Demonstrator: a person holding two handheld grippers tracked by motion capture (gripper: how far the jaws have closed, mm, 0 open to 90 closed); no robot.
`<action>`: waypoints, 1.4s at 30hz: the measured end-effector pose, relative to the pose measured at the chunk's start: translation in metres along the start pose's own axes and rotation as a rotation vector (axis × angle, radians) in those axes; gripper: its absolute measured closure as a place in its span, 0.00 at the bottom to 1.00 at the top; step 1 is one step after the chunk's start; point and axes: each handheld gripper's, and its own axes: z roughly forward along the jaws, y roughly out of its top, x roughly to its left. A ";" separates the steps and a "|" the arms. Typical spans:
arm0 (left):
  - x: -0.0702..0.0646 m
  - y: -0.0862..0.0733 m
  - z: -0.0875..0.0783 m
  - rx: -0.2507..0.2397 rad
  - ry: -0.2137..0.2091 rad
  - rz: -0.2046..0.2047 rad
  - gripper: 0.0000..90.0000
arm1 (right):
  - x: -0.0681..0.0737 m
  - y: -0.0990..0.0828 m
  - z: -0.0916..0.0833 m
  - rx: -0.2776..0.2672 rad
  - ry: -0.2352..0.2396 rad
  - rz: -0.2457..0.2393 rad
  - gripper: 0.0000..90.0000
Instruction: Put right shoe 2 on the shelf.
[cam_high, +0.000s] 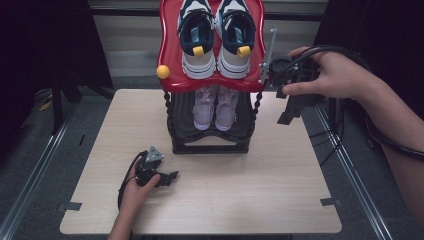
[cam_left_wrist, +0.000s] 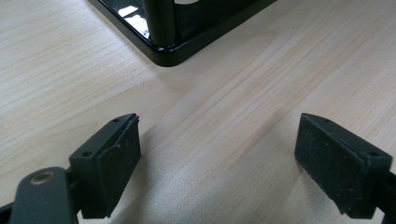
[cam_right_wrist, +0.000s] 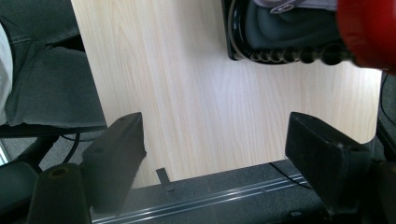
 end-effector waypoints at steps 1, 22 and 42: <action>0.000 0.000 0.000 0.000 0.000 -0.001 0.15 | 0.001 -0.001 0.002 0.001 -0.002 -0.003 0.22; -0.001 0.000 0.000 -0.004 -0.002 -0.010 0.15 | 0.016 -0.012 0.045 0.008 0.029 0.000 0.22; -0.001 0.000 0.000 -0.010 0.000 -0.013 0.15 | 0.023 -0.016 0.083 -0.001 0.065 0.003 0.22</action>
